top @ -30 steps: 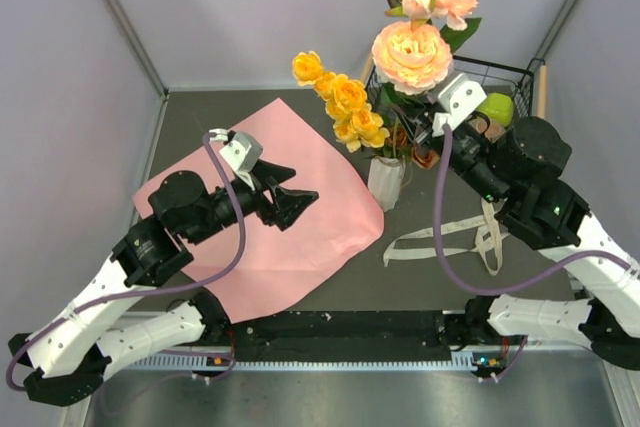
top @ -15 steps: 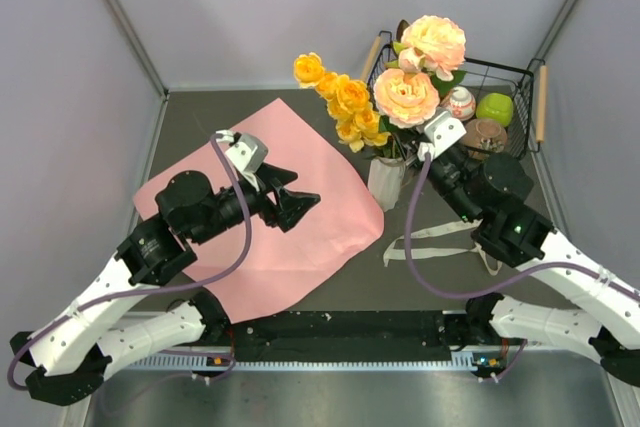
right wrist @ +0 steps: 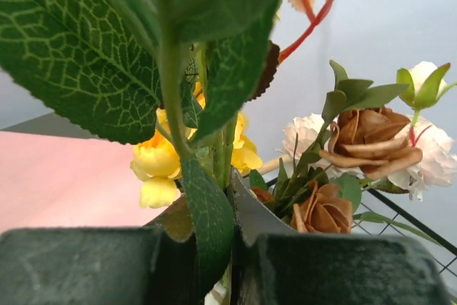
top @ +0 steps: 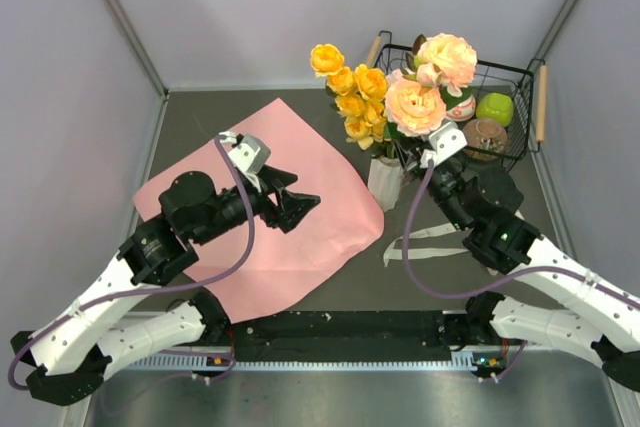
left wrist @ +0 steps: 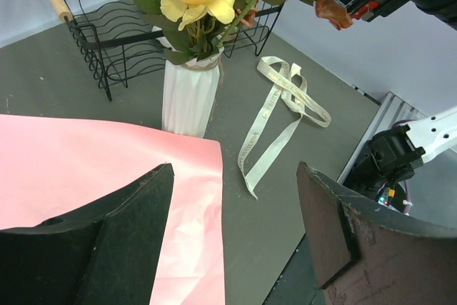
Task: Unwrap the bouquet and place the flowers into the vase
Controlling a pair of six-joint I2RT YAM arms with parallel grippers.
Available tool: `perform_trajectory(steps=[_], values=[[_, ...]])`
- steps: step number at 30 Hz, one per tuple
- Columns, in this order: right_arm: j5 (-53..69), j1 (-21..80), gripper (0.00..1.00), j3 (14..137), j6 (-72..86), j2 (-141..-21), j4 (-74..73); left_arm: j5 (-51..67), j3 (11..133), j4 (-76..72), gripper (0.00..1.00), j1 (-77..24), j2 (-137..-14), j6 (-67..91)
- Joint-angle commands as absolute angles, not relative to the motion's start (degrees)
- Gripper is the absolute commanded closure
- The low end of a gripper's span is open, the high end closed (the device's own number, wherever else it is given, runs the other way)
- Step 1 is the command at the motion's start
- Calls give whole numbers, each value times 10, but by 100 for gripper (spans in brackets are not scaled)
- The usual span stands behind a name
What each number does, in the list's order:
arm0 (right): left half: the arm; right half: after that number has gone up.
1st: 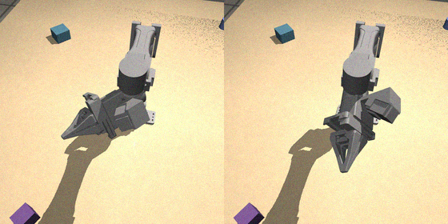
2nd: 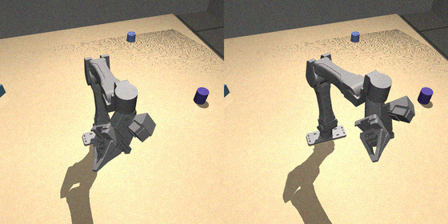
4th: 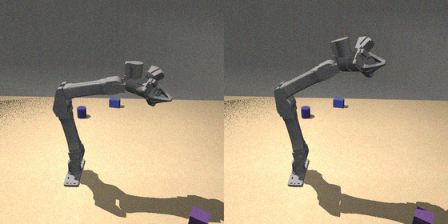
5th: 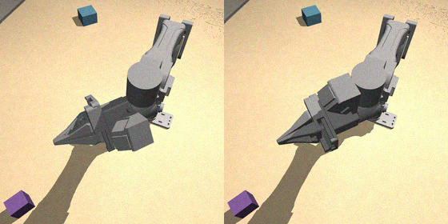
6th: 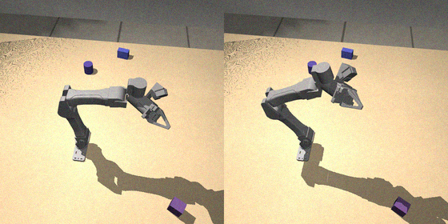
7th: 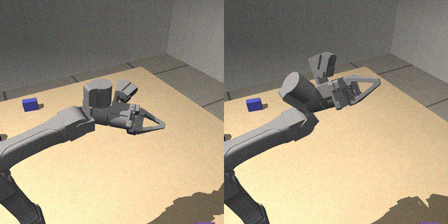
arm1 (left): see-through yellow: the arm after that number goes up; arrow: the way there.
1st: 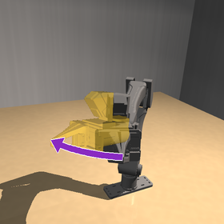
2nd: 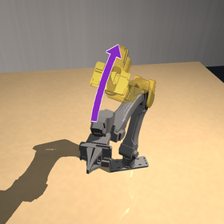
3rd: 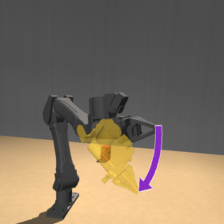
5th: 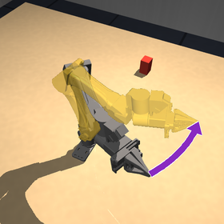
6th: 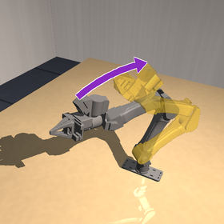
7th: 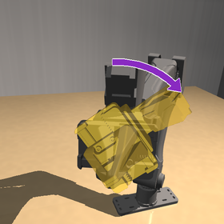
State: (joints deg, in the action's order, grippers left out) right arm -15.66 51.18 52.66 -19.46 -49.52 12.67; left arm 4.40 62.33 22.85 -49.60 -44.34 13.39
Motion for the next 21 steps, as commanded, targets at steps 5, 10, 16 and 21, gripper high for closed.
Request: perform_trajectory(steps=[5, 10, 16, 21], values=[[-183, 506, 100, 493, -156, -497, 133, 36, 620, 214, 25, -496, -432, 137], [-193, 506, 100, 487, -148, -499, 129, 33, 618, 218, 25, -496, -426, 137], [-238, 499, 100, 549, -123, -517, 85, 32, 616, 218, 25, -496, -428, 138], [-263, 494, 99, 606, -121, -554, 31, 36, 617, 217, 25, -496, -427, 140]])
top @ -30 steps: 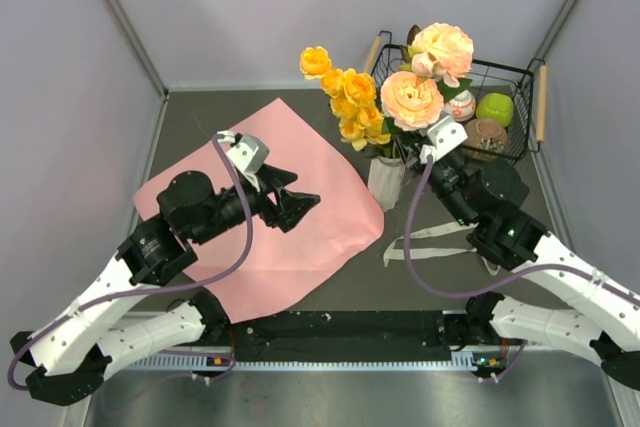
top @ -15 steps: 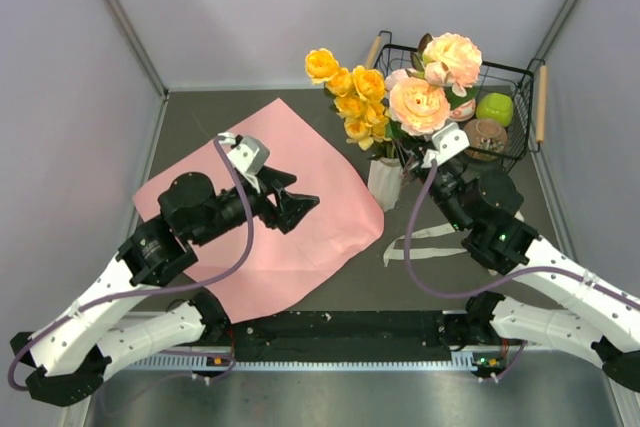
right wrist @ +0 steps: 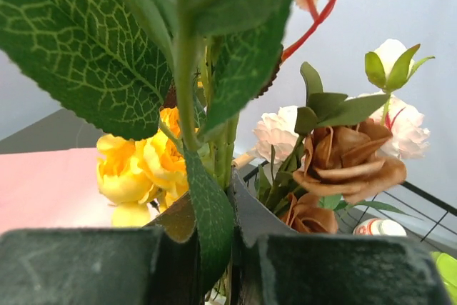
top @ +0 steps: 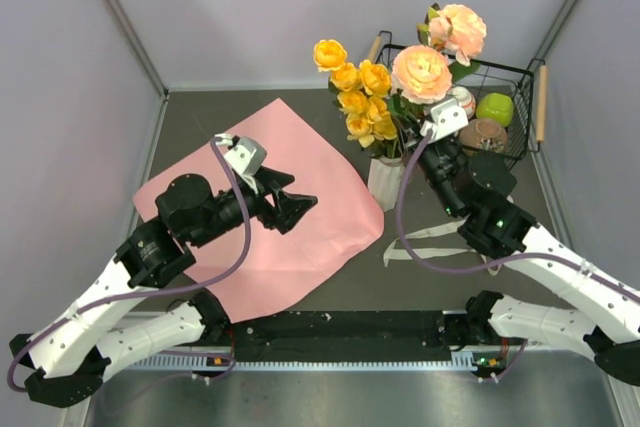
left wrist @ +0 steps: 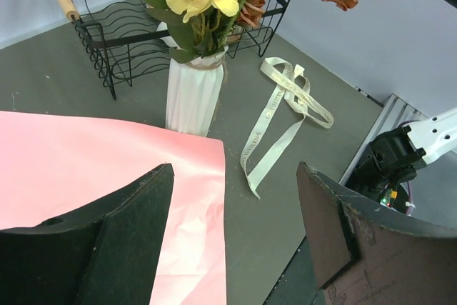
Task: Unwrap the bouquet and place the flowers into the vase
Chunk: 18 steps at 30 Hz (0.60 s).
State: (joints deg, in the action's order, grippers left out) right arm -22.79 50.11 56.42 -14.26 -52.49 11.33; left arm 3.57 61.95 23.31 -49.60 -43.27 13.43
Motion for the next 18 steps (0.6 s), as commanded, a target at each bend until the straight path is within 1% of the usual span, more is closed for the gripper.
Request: perform_trajectory(steps=[1, 8, 15, 18], values=[[-264, 494, 99, 606, -120, -555, 26, 35, 617, 218, 25, -496, -427, 140], [-267, 478, 100, 589, -95, -558, 26, 29, 613, 221, 25, -496, -419, 141], [-279, 475, 100, 574, -107, -570, 19, 33, 613, 221, 25, -496, -421, 144], [-256, 475, 100, 549, -106, -556, 26, 32, 610, 221, 25, -496, -417, 146]])
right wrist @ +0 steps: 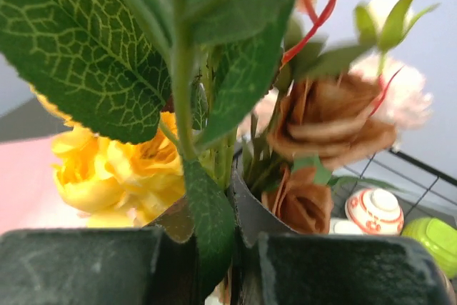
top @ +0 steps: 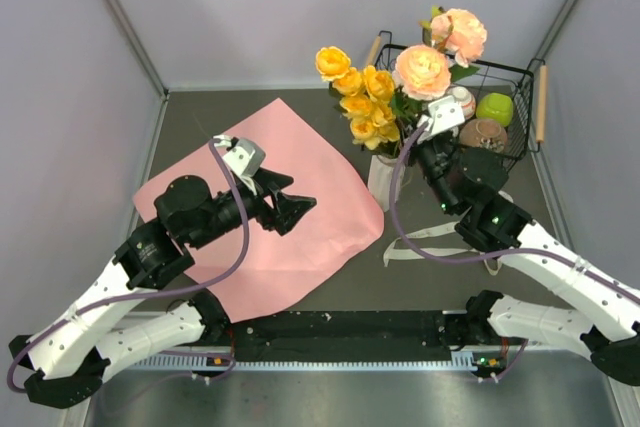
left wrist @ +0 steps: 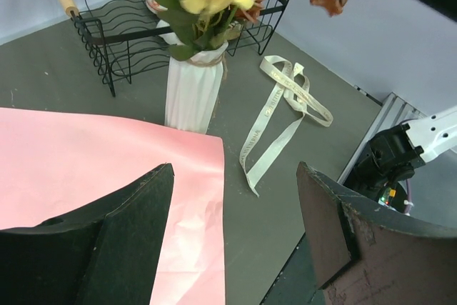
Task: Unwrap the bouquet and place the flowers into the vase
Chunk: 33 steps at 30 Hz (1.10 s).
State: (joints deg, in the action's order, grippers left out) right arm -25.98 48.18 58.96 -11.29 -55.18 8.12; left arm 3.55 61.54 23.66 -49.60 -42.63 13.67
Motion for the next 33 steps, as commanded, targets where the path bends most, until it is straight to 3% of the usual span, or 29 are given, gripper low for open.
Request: perform_trajectory(steps=[1, 12, 18, 21, 25, 30, 31, 33], values=[[-250, 475, 100, 542, -106, -552, 31, 31, 609, 221, 25, -496, -416, 146], [-252, 476, 100, 560, -109, -555, 45, 37, 616, 221, 25, -496, -425, 147], [-258, 475, 93, 524, -91, -549, 42, 31, 611, 224, 25, -496, -419, 148], [-260, 475, 83, 528, -84, -549, 32, 29, 613, 226, 25, -496, -420, 148], [-262, 475, 56, 560, -62, -544, -20, 28, 620, 228, 25, -496, -422, 146], [-259, 475, 36, 613, -22, -527, -119, 23, 620, 230, 25, -496, -417, 145], [-252, 475, 25, 618, -7, -523, -136, 22, 619, 230, 25, -496, -417, 145], [-241, 475, 20, 637, 11, -512, -162, 22, 619, 229, 25, -496, -419, 145]])
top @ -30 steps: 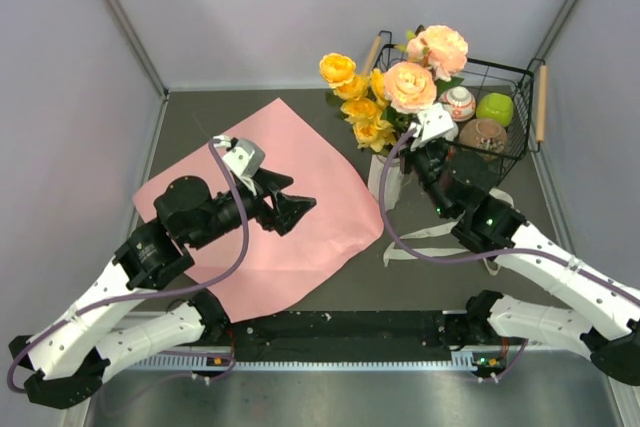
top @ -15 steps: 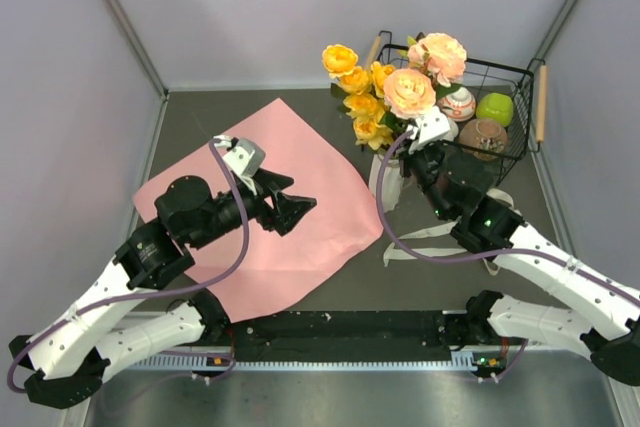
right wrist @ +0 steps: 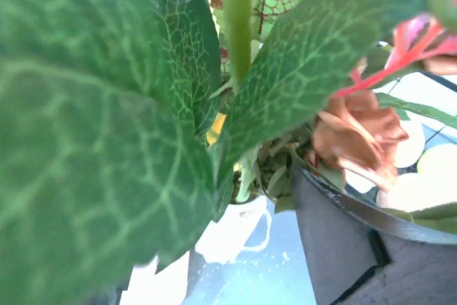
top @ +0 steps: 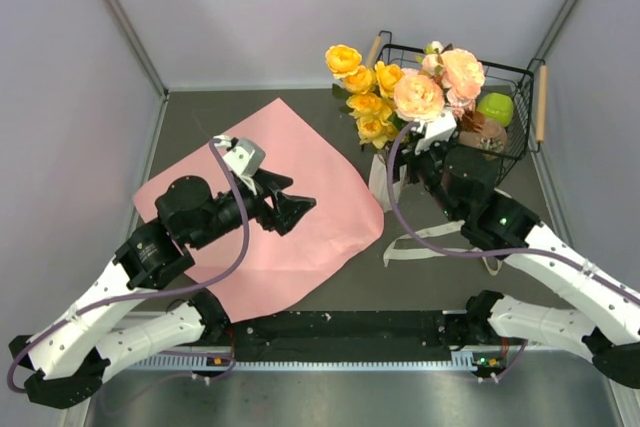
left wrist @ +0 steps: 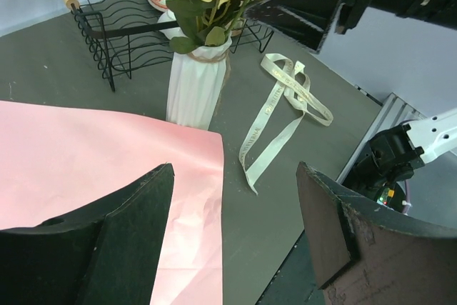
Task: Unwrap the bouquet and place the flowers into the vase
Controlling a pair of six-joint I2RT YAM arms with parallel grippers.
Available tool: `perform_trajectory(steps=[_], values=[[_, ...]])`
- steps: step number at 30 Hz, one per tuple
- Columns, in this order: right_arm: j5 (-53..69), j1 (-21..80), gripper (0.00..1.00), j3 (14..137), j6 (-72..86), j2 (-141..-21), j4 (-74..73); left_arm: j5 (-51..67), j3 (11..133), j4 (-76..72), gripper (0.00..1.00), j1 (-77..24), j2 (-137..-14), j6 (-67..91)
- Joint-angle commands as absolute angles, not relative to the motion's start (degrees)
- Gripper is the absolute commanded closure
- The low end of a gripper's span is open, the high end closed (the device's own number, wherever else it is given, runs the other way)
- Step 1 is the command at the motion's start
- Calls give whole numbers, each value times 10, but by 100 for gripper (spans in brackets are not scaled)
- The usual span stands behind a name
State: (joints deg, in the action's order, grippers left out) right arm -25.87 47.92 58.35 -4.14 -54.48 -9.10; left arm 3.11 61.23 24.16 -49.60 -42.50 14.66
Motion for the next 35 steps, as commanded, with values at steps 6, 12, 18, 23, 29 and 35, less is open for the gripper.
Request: perform_trajectory(steps=[6, 12, 18, 23, 29, 35], values=[[-201, 475, 2, 674, 64, -483, -279, 24, 622, 231, 25, -496, -421, 144], [-178, 475, 1, 689, 105, -456, -361, 23, 622, 233, 25, -496, -419, 147], [-164, 475, 1, 686, 131, -436, -411, 17, 627, 238, 25, -496, -416, 157], [-187, 475, 1, 678, 168, -410, -449, -15, 628, 245, 25, -496, -402, 171], [-252, 475, 1, 677, 218, -362, -517, -48, 644, 260, 24, -496, -397, 199], [-284, 475, 1, 715, 194, -286, -511, -59, 701, 255, 23, -496, -412, 204]])
